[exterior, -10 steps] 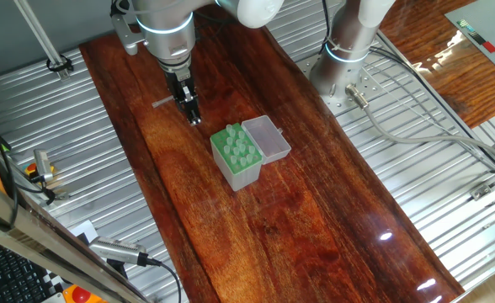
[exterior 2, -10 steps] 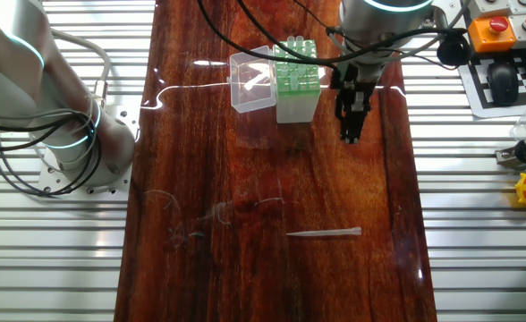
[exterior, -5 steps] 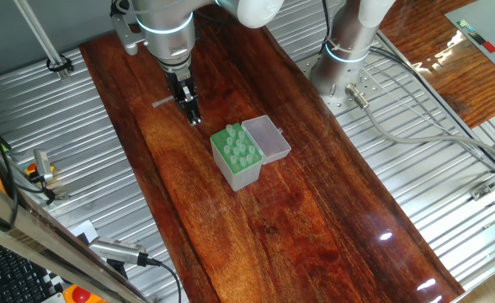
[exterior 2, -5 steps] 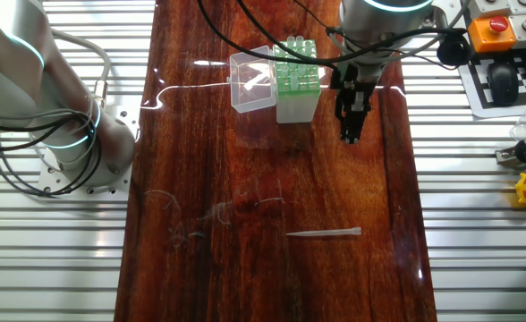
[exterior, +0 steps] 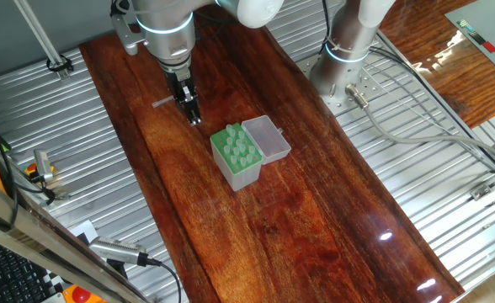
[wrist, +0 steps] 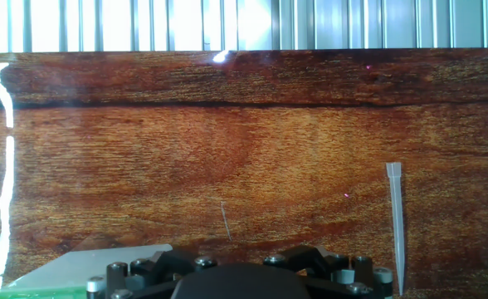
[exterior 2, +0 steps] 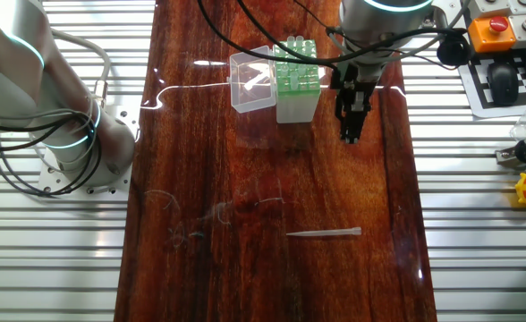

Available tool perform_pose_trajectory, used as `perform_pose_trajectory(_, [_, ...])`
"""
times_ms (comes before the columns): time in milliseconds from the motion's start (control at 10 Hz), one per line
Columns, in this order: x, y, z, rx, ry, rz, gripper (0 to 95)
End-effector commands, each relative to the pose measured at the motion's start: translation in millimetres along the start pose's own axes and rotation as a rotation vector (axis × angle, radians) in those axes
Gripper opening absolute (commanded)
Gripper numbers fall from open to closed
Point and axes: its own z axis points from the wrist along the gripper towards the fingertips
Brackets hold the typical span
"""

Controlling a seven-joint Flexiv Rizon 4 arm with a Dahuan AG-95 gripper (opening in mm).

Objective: Insert a large pipette tip into the holder for large pipette tips

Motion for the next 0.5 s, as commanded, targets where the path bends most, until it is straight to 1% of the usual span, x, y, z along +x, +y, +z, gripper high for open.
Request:
perform_pose_trajectory(100, [0.2, 0.0, 0.0, -0.028, -0.003, -0.086, 0.0])
perform_pose_trajectory(200, [0.3, 0.1, 0.0, -0.022, 0.001, -0.086, 0.0])
perform_pose_trajectory(500, [0.2, 0.2, 0.1, -0.019, 0.002, -0.087, 0.0])
